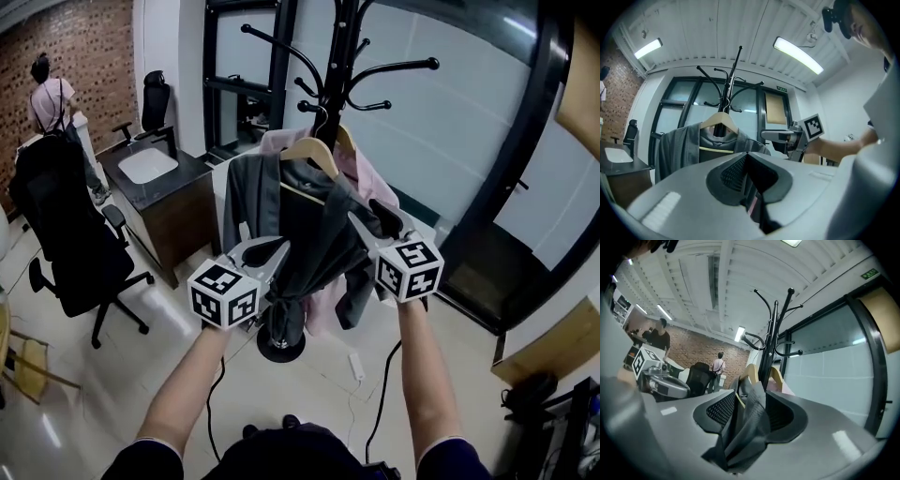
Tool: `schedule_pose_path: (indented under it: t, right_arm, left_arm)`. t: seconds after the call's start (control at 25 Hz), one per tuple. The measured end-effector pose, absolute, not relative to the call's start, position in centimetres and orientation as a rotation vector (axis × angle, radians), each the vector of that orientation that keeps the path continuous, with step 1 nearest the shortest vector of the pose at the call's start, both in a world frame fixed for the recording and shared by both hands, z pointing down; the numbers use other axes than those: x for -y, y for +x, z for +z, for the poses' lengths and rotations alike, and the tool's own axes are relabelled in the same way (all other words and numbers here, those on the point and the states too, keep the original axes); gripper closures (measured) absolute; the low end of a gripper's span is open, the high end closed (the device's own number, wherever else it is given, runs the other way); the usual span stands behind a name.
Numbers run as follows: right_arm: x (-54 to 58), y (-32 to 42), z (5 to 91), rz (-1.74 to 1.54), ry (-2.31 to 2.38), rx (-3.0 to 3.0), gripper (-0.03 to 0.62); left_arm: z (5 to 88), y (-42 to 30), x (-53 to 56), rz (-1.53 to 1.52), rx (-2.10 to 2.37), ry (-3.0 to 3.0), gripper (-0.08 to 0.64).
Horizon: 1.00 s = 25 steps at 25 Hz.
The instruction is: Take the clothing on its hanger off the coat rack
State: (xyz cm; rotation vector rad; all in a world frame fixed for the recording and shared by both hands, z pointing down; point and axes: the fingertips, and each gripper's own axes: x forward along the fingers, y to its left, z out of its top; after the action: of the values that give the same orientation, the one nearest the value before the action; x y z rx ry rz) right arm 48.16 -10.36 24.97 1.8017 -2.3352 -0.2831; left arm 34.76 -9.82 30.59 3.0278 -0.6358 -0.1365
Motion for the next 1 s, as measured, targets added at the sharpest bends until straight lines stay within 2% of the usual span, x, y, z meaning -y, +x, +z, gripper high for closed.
schedule_pose_path:
  t: [0.32,0.76,0.8,0.84,0.92,1.0]
  right_arm:
    - [15.3,49.2,25.6,-0.298,1.612,2.188,0.334]
    - [20.1,48.8,30.0,-0.175,1.333,2.135,0.328]
    - [20.5,48.8,30.1,-0.18,1.331,2.126,0.341]
    - [20.9,48.9,30.1,-0.191,1.332,2.119,0.398]
    - [21.6,49.0,30.0,-0.211,1.338,2.115,0.555]
    - [21.6,48.9,30.7,-0.201,1.343,2.119,0.565]
  left_arm:
    - [31.1,35.9,11.6,-0.097,0.661,3.031,0.548]
    - [31.9,35.1,13.2,-0.083,0.752,3.006,0.548]
    - [31.9,35.0,13.4,-0.08,0.759,3.006,0.548]
    - [31.7,35.0,13.6,-0.078,0.767,3.009,0.548]
    - [31.6,34.9,14.3,-0.069,0.783,3.014,0.548]
    - [32.7,34.6,14.4,-0.043,0.795,2.996,0.548]
